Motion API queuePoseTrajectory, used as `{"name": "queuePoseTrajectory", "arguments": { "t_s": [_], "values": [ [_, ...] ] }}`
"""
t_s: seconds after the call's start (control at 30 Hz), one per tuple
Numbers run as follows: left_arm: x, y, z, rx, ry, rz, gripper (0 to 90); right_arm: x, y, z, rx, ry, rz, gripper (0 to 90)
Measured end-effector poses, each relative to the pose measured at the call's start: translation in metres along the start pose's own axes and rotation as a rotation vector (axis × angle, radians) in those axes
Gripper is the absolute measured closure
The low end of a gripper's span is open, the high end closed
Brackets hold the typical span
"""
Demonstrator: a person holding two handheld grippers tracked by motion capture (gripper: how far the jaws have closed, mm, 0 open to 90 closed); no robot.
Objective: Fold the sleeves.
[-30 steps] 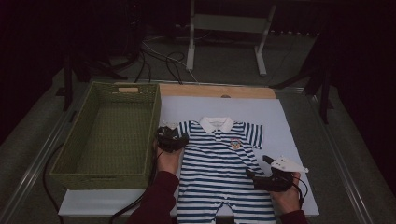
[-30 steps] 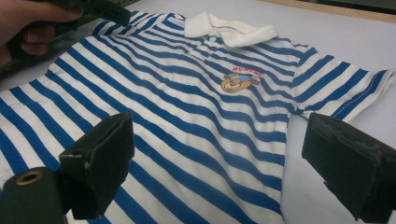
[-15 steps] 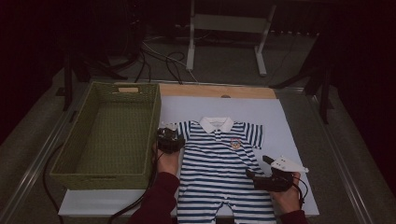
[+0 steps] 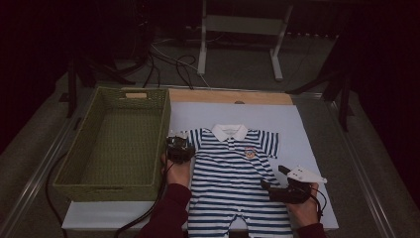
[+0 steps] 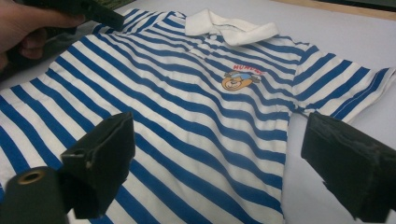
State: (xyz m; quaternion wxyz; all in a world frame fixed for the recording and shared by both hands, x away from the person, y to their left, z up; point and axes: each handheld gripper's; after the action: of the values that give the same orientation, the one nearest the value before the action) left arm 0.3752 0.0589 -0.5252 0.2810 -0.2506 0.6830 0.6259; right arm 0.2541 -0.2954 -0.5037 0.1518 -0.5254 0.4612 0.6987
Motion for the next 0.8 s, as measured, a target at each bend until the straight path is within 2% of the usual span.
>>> {"name": "queuePoseTrajectory", "arguments": {
  "t_s": [0.23,0.27,0.43,0.8],
  "values": [
    [0.001,0.001,-0.002,0.031,-0.002,-0.003,81.8,0.000,-0.001,0.000,0.000,0.005,0.004,10.7],
    [0.001,0.001,-0.002,0.046,0.009,-0.003,85.3,0.000,0.000,0.000,-0.001,0.002,0.002,10.7],
    [0.000,0.001,0.003,0.082,0.054,-0.012,87.3,0.000,0.000,-0.001,0.000,0.000,0.002,10.7],
    [-0.009,0.011,0.002,0.083,0.040,-0.064,87.4,0.000,0.000,-0.001,-0.002,-0.002,0.003,10.7]
  ]
}}
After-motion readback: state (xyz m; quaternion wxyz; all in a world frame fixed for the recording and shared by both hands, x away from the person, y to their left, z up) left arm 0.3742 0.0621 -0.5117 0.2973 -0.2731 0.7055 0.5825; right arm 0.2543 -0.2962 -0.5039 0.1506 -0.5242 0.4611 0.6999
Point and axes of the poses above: each handheld gripper's, and its own axes: y roughly backward along the jaws, x roughly out of its underside, z roughly to its left, and after that the axes turned 2 degrees about y, right-handed
